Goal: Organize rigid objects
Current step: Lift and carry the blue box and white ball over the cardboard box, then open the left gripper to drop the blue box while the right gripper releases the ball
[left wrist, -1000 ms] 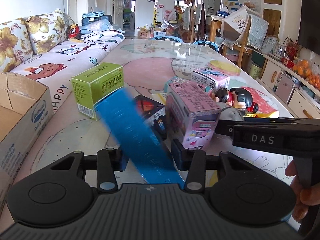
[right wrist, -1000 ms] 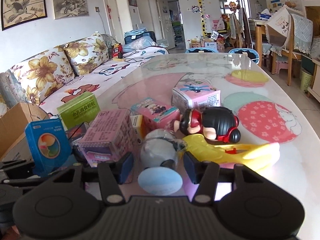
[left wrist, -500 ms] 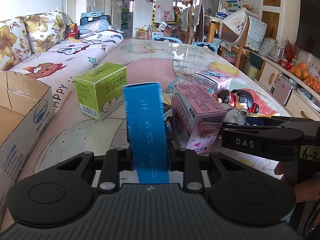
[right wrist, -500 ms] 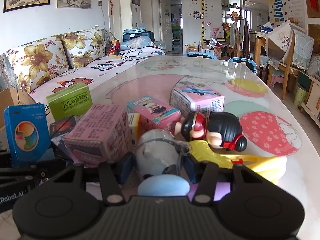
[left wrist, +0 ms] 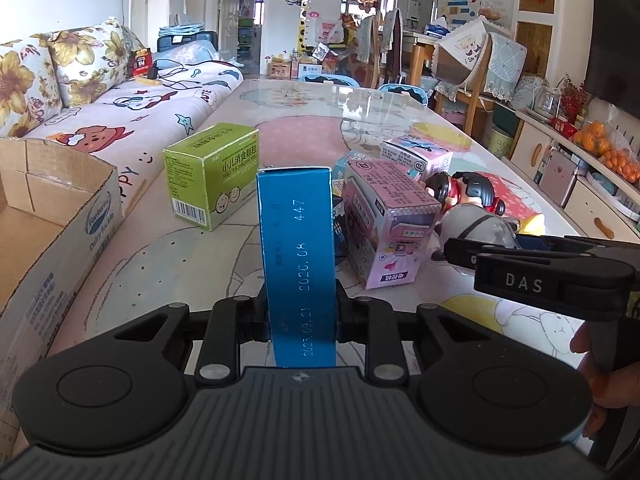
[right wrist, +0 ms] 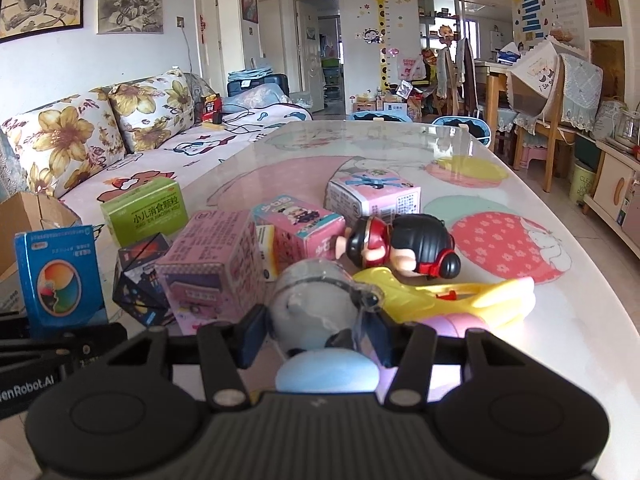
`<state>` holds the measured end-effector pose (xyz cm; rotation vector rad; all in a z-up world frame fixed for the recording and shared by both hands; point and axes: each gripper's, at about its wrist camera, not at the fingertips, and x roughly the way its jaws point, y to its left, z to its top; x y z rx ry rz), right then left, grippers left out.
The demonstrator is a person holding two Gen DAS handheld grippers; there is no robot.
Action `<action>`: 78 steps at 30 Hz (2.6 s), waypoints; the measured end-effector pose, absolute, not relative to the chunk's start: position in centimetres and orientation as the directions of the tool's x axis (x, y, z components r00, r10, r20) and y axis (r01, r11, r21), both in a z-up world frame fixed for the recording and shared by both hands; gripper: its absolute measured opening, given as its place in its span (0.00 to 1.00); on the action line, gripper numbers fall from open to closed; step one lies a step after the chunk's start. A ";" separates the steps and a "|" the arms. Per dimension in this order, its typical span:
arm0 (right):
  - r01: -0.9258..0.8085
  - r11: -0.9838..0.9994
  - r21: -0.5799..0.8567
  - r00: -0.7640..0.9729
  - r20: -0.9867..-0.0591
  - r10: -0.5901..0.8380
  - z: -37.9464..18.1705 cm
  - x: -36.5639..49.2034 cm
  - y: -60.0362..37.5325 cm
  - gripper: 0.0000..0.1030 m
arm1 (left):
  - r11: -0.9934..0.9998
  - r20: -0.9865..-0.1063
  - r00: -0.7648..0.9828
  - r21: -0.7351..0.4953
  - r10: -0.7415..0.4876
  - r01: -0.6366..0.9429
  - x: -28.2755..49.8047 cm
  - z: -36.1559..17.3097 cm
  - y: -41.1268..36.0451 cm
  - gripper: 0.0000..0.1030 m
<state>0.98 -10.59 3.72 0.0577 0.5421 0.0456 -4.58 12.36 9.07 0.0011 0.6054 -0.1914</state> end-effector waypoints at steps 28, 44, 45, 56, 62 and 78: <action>-0.105 0.994 -0.014 0.879 -0.470 0.086 6.9 -3.8 -1.9 0.51 | 0.984 -0.488 0.863 -0.166 -0.133 0.057 -4.6 12.5 18.5 0.29; -0.323 0.946 -0.041 0.875 -0.394 0.282 10.6 0.8 5.8 0.52 | 0.963 -0.462 0.881 -0.173 0.106 -0.207 -2.8 13.4 21.6 0.29; -0.342 0.939 -0.043 0.870 -0.392 0.300 10.8 1.3 6.4 0.52 | 0.954 -0.472 0.873 -0.186 0.123 -0.235 -2.6 13.3 21.9 0.29; -0.525 0.845 -0.104 0.786 -0.440 0.435 9.1 6.1 13.5 0.52 | 0.858 -0.548 0.785 -0.215 0.290 -0.467 -2.9 12.8 24.4 0.29; -0.571 0.816 -0.092 0.742 -0.484 0.464 7.9 7.0 15.2 0.52 | 0.844 -0.578 0.763 -0.222 0.289 -0.488 -2.8 12.8 24.6 0.29; -0.351 0.934 -0.069 0.857 -0.425 0.291 9.2 2.6 9.9 0.79 | 0.887 -0.544 0.797 -0.190 0.262 -0.421 -2.5 13.5 23.9 0.82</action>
